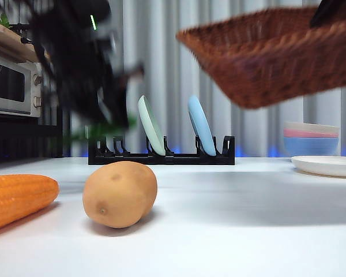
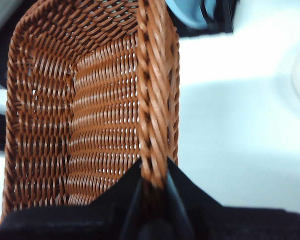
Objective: Pick up the basket,pick up the corn from the table,pick up the potato from the table,pick up the cucumber from the table,put all items into the basket
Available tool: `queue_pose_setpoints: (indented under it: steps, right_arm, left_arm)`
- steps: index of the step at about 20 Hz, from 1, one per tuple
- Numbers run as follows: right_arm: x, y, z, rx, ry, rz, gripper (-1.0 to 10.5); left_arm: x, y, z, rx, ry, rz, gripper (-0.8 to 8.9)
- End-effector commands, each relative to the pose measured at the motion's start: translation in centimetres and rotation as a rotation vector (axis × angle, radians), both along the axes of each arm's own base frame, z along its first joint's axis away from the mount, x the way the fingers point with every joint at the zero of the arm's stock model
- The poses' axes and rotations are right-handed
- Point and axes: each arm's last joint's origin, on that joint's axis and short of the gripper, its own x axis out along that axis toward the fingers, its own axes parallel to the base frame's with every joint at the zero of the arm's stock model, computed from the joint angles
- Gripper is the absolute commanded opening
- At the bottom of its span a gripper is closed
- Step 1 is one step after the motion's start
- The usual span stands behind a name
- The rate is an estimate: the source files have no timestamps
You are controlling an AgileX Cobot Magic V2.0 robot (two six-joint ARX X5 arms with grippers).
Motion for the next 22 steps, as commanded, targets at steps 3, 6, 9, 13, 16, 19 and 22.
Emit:
queue_pose_setpoints:
  steps: [3, 6, 9, 13, 16, 19, 22]
  right_arm:
    - [3.7, 1.1, -2.1, 0.043, 0.057, 0.004, -0.1]
    - [5.3, 3.0, -3.3, 0.099, 0.077, 0.063, -0.1]
    - [5.8, 4.7, -3.5, 0.148, 0.064, 0.106, -0.1]
    - [5.5, 6.2, -3.2, 0.171, 0.05, 0.148, -0.1]
    - [5.4, 6.5, -3.2, 0.171, 0.051, 0.157, -0.1]
    - [5.4, 6.5, -3.2, 0.17, 0.052, 0.157, -0.1]
    - [5.4, 6.4, -3.2, 0.169, 0.051, 0.154, -0.1]
  left_arm:
    - [-5.6, 1.2, 8.7, -0.231, -0.253, -0.047, -0.07]
    - [-7.5, -1.1, 10.3, -0.326, -0.321, -0.122, -0.07]
    - [-7.6, -4.9, 8.6, -0.332, -0.28, -0.173, -0.07]
    - [-6.5, -8.9, 4.1, -0.23, -0.185, -0.189, -0.08]
    - [-6.0, -10.1, 2.3, -0.202, -0.148, -0.204, 0.97]
    - [-5.9, -10.2, 2.5, -0.22, -0.171, -0.205, 6.15]
    - [-5.7, -10.2, 3.7, -0.235, -0.187, -0.209, 6.24]
